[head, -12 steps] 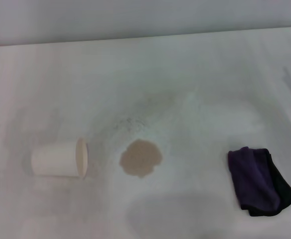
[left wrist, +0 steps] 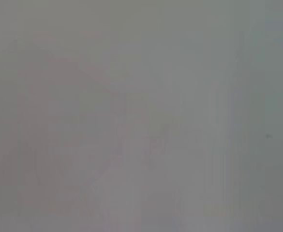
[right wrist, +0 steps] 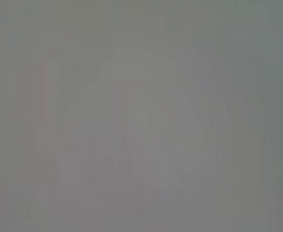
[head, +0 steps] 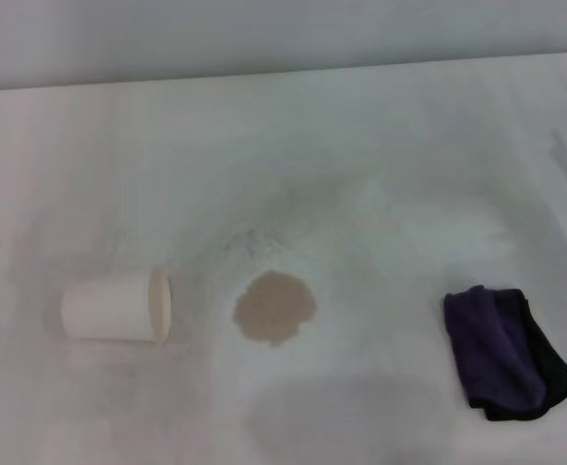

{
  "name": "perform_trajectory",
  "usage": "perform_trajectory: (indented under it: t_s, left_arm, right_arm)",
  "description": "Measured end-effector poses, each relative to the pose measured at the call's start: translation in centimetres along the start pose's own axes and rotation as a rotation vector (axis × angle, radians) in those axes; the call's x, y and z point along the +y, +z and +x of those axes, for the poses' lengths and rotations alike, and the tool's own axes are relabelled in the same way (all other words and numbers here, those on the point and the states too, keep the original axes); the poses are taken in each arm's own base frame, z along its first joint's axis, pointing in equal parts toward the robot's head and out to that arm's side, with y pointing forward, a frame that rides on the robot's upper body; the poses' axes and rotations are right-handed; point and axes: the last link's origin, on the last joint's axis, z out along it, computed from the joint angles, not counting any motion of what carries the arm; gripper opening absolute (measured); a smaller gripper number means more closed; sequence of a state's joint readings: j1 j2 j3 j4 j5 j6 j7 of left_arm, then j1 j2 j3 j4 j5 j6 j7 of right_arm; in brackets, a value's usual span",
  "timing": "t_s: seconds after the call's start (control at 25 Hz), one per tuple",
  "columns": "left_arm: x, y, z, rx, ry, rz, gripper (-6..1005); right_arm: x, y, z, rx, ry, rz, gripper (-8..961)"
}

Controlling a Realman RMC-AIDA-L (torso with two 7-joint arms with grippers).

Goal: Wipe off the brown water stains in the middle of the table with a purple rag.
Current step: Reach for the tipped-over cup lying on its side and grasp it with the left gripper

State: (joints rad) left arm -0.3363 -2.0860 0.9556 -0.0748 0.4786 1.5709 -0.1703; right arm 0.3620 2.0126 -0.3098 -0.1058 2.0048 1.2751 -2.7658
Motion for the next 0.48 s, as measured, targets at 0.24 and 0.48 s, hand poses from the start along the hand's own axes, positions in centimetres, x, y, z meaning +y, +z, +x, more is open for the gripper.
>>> perform_trajectory:
  t_s: [0.24,0.48]
  left_arm:
    - [-0.5,0.7,0.1,-0.015,-0.113,-0.041,878]
    - [-2.3,2.8,0.1,-0.113,-0.196,-0.171,877]
  right_arm:
    - [0.0,0.1,0.0,0.000,0.004,-0.001,855]
    - [0.4,-0.1,0.2,0.005,0.023,-0.003,854]
